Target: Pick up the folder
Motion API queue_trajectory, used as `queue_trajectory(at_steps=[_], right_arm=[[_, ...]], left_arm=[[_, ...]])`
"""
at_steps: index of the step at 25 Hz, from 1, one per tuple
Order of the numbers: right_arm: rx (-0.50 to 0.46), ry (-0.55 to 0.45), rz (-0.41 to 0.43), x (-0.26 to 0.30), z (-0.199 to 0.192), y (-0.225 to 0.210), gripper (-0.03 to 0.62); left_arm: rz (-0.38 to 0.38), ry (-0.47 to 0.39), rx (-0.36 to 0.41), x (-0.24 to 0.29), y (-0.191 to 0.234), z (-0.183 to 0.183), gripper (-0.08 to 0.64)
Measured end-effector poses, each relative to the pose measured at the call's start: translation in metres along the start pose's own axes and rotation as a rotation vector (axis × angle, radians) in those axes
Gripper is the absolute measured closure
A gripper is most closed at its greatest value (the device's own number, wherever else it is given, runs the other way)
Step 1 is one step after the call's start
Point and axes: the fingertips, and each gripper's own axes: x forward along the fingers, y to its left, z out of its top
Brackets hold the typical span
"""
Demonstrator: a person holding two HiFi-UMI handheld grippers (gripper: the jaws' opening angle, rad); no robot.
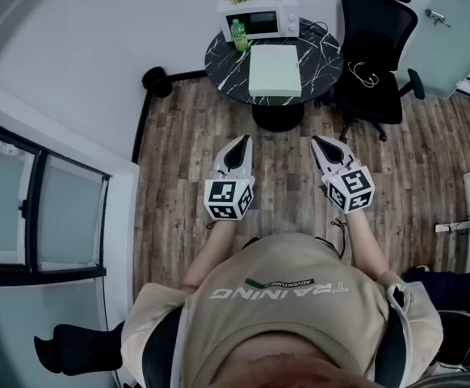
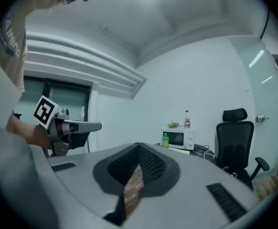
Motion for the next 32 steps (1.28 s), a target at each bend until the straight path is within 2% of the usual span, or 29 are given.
queue_trajectory(at_steps=[5, 8, 14, 17, 20, 23, 26, 29, 32], right_arm=[[0.019, 0.009, -0.021, 0.028, -0.015, 0.017, 0.584], [0.040, 0.026, -0.028, 0.033, -0.019, 0.021, 0.584], [0.008, 0.070, -0.034, 0.040, -0.027, 0.015, 0.584], [0.007, 0.081, -0.016, 0.054, -0.034, 0.004, 0.584], [-0.001, 0.101, 0.000, 0.065, -0.041, -0.015, 0.584], [0.007, 0.055, -0.016, 0.067, -0.036, -0.052, 0.584], [0.065, -0.027, -0.022, 0.081, -0.024, -0.096, 0.584], [0.107, -0.038, 0.036, 0.104, -0.023, -0.123, 0.584], [0.097, -0.013, 0.096, 0.125, -0.032, -0.153, 0.584]], left_arm=[[-0.042, 0.034, 0.028, 0.001, 0.028, -0.016, 0.552], [-0.055, 0.054, -0.001, 0.006, 0.036, -0.027, 0.552], [-0.083, 0.080, -0.053, 0.024, 0.042, -0.044, 0.552], [-0.093, 0.132, -0.063, 0.044, 0.043, -0.064, 0.552], [-0.102, 0.190, -0.109, 0.067, 0.039, -0.079, 0.552], [-0.107, 0.193, -0.060, 0.093, 0.026, -0.068, 0.552], [-0.099, 0.183, -0.015, 0.130, 0.025, -0.053, 0.552], [-0.032, 0.204, -0.005, 0.154, 0.037, -0.050, 0.552], [0.049, 0.230, -0.039, 0.173, 0.050, -0.054, 0.552]])
